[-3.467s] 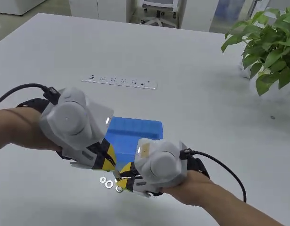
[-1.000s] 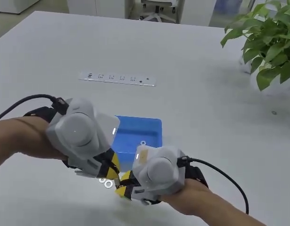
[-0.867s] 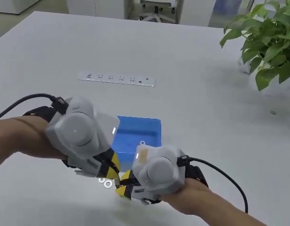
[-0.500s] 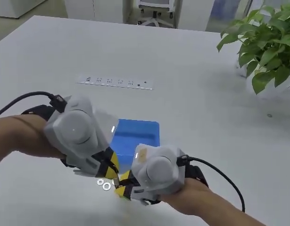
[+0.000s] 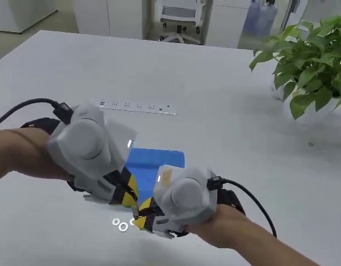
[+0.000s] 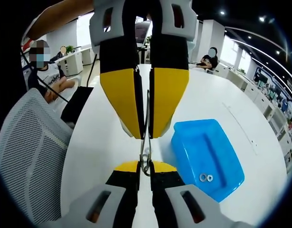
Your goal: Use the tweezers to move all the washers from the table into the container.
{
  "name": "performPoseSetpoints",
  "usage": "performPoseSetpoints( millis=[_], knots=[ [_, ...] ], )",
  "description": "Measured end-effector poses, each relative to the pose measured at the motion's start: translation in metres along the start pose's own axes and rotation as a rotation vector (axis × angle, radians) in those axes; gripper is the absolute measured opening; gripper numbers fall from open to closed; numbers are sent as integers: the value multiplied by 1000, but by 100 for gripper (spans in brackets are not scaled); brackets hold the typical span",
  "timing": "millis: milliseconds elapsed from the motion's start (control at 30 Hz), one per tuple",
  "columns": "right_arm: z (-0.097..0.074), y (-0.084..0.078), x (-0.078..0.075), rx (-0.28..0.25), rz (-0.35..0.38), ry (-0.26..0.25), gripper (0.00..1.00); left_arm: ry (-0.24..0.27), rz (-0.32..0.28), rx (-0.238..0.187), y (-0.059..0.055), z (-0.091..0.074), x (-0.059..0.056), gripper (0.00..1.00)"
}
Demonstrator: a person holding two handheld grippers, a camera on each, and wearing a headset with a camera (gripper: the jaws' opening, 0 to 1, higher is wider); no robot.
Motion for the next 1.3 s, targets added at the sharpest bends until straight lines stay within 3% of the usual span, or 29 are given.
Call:
performPoseSetpoints(
  millis=[267,733,1033,1300],
  knots=[
    [-7,6,-6,1,-10,-14,9,10,6,3,5,-7,6,7],
    [-23,16,-34,-8,-25,-59,9,27,47,15,21,-19,30,7],
    [-25,18,-54,-11,-31,-73,9,46,55,15,22,-22,48,7],
    [-20,17,-72,-10,-39,-82,10,66,60,13,15,-19,66,7]
  ],
)
Point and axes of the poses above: the centre of the closed fingertips' face, and the gripper's own axes: z roughly forward along the fingers, x roughly to its left, y roughly out of its top, the point moved 4 cm from there along -z, roughly backward along the fingers
